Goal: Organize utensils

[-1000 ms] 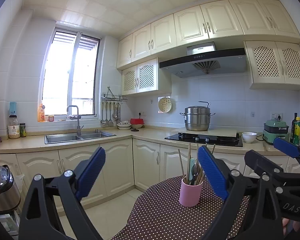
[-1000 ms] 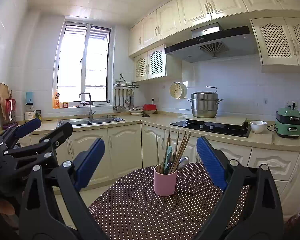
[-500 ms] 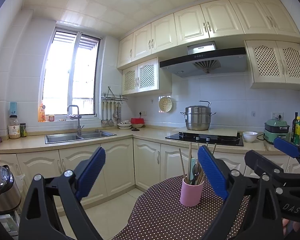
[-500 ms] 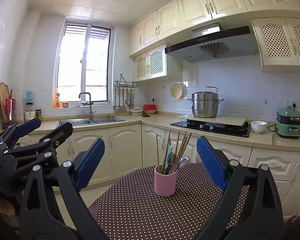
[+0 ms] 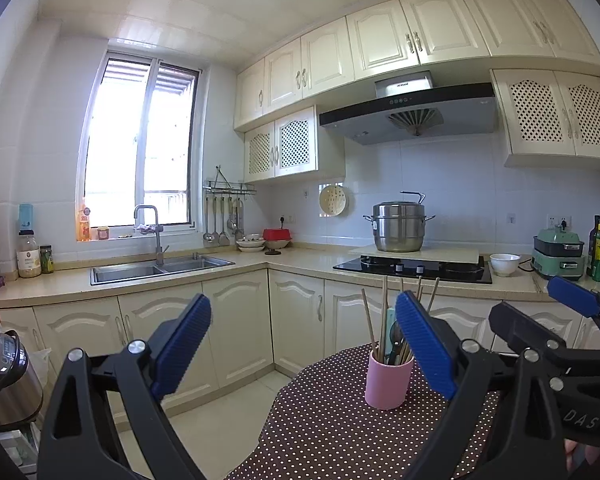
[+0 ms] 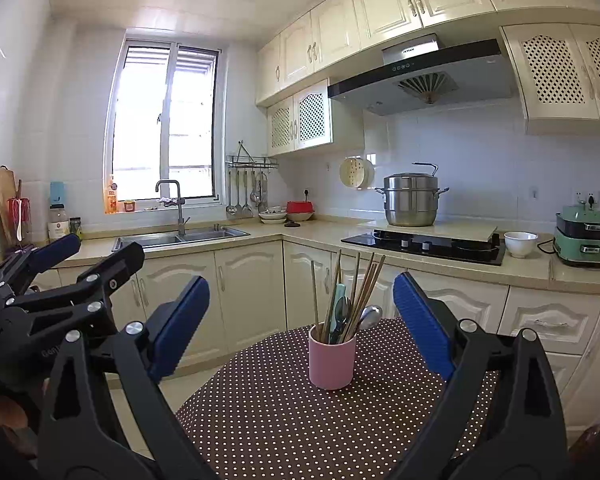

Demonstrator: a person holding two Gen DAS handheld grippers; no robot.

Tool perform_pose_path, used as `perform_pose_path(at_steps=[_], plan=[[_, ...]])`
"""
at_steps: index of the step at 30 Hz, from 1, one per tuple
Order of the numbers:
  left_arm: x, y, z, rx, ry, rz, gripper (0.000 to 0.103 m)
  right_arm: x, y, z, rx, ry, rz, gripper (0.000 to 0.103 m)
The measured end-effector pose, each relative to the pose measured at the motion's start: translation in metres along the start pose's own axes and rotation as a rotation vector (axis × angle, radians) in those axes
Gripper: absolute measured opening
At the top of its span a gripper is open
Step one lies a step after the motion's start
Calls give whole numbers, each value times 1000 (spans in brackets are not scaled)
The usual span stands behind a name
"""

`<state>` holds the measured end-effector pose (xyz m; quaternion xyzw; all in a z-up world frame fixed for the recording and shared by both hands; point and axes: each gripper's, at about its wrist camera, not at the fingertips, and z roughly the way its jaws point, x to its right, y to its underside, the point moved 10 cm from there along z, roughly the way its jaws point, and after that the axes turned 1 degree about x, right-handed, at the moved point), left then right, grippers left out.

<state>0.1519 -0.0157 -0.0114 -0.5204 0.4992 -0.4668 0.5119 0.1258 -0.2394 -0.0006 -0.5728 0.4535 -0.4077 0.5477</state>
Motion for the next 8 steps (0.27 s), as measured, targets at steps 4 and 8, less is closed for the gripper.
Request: perform_pose_path(at_steps=[4, 8], plan=[[2, 8, 11, -28, 2, 1, 92, 4, 8, 10, -24, 3, 6, 92], [1, 18, 24, -58, -17, 3, 92, 11, 19, 21, -54, 5, 11, 92]])
